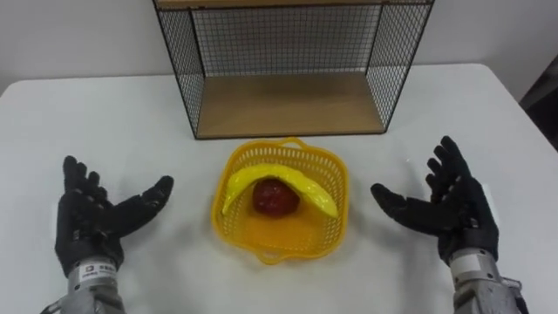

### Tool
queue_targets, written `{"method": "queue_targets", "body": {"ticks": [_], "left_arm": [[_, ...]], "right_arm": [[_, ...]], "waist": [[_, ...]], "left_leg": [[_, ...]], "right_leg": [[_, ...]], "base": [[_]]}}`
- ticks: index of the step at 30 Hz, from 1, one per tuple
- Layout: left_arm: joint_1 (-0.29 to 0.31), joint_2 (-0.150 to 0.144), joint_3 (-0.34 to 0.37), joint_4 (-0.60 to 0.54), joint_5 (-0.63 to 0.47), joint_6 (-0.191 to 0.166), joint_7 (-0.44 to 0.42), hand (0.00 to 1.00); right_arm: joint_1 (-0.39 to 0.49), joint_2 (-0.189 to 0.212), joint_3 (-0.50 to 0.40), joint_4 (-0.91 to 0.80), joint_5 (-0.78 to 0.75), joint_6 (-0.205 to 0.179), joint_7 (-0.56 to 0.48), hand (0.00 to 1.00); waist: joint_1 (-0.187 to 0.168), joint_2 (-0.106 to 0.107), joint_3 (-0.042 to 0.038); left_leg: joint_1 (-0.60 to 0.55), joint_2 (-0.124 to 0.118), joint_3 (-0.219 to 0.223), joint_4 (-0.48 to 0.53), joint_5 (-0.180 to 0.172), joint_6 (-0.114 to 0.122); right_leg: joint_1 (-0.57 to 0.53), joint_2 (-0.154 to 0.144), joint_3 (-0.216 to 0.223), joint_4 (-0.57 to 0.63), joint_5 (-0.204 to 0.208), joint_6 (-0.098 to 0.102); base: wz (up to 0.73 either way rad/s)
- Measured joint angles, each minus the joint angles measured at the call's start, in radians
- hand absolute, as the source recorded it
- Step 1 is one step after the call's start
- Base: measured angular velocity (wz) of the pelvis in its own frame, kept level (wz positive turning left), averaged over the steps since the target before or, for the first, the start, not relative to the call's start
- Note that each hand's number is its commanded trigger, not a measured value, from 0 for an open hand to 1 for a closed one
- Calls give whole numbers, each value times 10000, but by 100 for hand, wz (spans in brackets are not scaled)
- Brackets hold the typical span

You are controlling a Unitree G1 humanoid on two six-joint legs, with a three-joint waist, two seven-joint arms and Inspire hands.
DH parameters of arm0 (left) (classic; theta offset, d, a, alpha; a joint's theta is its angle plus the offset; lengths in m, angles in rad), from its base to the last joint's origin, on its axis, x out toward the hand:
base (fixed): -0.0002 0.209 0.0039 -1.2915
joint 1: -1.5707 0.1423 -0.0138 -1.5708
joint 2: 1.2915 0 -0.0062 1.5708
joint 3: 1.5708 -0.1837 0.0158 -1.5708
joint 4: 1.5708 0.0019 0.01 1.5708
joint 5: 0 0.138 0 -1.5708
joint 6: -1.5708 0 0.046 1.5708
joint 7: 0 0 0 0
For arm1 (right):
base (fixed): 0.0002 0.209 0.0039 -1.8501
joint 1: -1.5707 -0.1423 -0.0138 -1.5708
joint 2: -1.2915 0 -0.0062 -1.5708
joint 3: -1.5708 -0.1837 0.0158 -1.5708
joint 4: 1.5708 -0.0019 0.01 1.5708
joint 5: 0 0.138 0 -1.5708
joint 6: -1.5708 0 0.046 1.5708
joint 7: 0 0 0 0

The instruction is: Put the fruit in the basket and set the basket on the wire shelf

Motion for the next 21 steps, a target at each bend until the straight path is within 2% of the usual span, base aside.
{"method": "queue_targets", "body": {"ticks": [3,5,8,17,21], "left_arm": [[-8,-9,-239,192,-156,1,-692,0],[-7,-11,-280,341,-154,3,-1183,0],[-6,-13,-294,553,-152,18,-1606,0],[7,-14,-279,639,-153,215,-2444,0],[6,-21,-269,639,-153,233,-2526,0]], "right_arm": [[-200,32,99,-1,509,-47,199,0],[-315,32,86,-1,903,-113,403,0],[-378,30,83,2,1304,-116,688,0],[-378,36,235,43,1647,-116,1343,0],[-378,38,300,46,1640,-116,1365,0]], "waist": [[-43,28,18],[-41,92,57],[-50,152,37],[-30,164,25],[-30,173,13]], "left_leg": [[-15,3,13,29,0,0],[-53,7,-15,-2,0,0],[-106,18,-19,0,0,-1],[-124,18,36,16,0,0],[-123,21,80,12,0,0]], "right_leg": [[-3,0,2,1,0,0],[-28,4,-3,6,0,0],[-92,11,-13,13,3,-5],[-194,6,-3,24,6,-9],[-184,1,3,23,6,-8]], "base": [[0],[0],[0],[0],[0]]}}
